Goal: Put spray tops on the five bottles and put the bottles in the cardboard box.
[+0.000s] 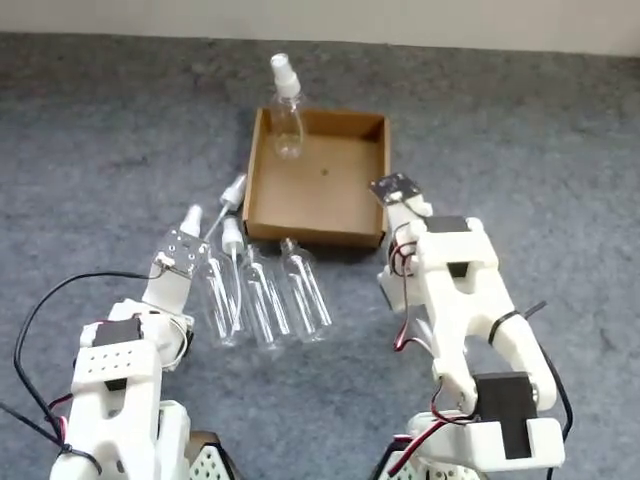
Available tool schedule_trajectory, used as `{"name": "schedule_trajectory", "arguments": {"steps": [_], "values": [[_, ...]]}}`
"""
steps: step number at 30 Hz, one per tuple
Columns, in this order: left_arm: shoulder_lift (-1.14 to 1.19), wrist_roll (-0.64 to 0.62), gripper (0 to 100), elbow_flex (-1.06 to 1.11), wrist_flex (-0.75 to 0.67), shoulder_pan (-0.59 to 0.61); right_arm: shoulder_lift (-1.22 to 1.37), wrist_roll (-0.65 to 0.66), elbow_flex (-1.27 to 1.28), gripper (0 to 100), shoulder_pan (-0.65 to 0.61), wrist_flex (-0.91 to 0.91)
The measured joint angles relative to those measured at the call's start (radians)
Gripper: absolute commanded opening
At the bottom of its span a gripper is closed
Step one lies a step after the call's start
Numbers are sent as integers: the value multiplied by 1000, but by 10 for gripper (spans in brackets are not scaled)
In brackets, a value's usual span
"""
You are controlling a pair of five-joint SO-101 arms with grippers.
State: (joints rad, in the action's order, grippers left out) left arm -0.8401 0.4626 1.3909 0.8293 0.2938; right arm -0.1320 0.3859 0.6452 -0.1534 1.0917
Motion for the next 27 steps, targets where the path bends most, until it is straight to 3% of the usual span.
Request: {"name": "schedule_trajectory", "arguments": {"steps": [10,21,27], "values": [[0,0,4,0,0,0,0,0,-2,63,-6,14],[0,0,4,0,0,0,-149,0,-258,59,-8,348],[0,0,4,-2,-2,0,-353,-89,-296,26,-87,382]]}}
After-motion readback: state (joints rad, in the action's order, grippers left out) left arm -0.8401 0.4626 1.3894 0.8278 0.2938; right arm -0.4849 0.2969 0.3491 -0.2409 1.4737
